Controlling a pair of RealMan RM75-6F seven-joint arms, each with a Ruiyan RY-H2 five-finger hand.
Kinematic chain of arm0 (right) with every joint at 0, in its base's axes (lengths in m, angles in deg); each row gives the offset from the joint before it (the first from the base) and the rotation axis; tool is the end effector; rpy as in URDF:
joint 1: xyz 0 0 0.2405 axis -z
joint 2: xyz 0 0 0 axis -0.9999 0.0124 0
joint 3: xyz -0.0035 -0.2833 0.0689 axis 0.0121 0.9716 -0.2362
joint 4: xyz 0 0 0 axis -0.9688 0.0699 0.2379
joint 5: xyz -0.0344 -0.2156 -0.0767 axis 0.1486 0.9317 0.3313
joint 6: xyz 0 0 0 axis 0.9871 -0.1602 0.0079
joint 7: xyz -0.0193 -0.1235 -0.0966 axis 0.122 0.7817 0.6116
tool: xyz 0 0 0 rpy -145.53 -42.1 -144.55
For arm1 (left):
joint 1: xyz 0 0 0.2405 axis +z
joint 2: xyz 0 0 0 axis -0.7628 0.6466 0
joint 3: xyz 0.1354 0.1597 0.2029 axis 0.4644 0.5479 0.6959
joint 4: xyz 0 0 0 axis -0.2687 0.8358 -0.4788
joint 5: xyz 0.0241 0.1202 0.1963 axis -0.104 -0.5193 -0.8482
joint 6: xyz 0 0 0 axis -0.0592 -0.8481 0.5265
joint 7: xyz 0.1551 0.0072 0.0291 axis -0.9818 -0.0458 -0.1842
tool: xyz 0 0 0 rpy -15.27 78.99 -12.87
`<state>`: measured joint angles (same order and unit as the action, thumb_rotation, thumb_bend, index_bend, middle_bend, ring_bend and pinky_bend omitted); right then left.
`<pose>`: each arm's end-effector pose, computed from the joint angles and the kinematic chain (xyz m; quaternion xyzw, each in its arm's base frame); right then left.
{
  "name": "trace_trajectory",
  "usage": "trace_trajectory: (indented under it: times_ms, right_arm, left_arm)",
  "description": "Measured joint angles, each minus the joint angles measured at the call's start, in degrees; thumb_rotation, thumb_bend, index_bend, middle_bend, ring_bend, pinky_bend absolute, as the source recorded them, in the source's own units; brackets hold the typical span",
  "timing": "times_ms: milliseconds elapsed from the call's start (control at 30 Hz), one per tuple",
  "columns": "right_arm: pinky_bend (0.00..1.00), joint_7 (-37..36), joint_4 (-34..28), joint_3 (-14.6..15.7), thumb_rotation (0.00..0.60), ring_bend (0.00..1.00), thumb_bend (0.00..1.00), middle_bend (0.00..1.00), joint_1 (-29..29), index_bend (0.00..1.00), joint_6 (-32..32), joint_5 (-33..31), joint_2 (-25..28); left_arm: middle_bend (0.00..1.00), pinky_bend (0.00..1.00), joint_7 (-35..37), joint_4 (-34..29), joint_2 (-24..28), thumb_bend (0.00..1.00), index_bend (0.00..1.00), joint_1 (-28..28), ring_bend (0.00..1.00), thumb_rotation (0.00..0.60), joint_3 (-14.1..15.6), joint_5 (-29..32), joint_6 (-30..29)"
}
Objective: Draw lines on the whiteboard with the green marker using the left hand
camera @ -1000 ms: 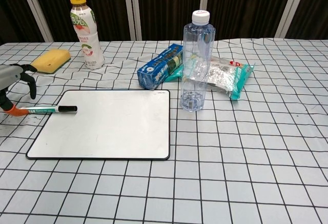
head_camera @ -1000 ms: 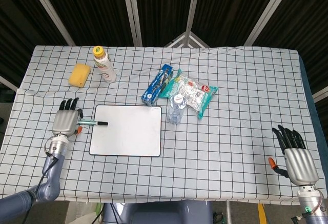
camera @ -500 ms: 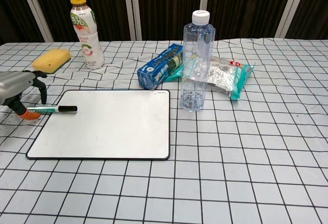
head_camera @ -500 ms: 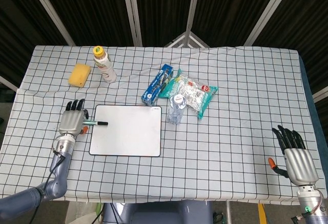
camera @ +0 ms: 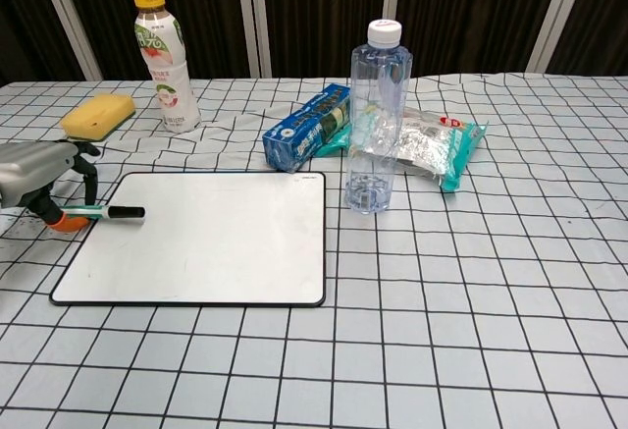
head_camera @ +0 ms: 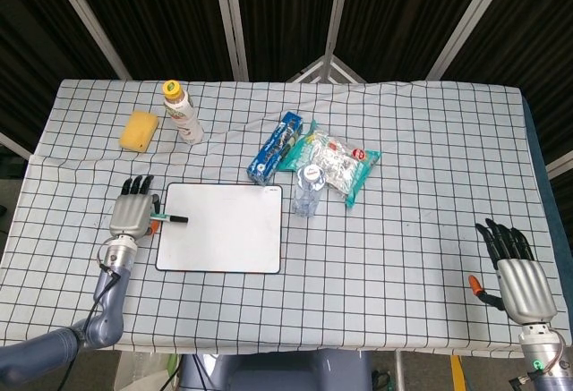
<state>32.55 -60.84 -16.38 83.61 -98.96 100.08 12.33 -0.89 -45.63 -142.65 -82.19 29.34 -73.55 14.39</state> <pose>-0.3466 -0.2004 0.1389 0.6062 -0.4196 0.3709 0.5647 -0.2916 0.3801 -0.0452 -0.6631 -0.4055 -0.2516 0.5766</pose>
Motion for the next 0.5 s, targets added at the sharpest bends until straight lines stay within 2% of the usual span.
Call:
trace_trajectory:
  times_ms: [200,500]
  right_arm:
    - [0.00,0.0,-0.1,0.0,0.600,0.00,0.35,0.00,0.1,0.00,-0.1,-0.1,0.0]
    - [0.00,0.4,-0.1,0.1,0.600,0.00,0.35,0.00,0.0,0.00,0.0,0.1,-0.1]
  left_arm:
    - [0.12,0.01,3.9,-2.9,1.5,0.55,0.69,1.1,0.00,0.600,0.2,-2.8,-2.1]
    - [0.13,0.04,15.5,-14.6,5.4,0.53,0.70,3.2,0.00,0.600,-1.6,-8.5,-7.0]
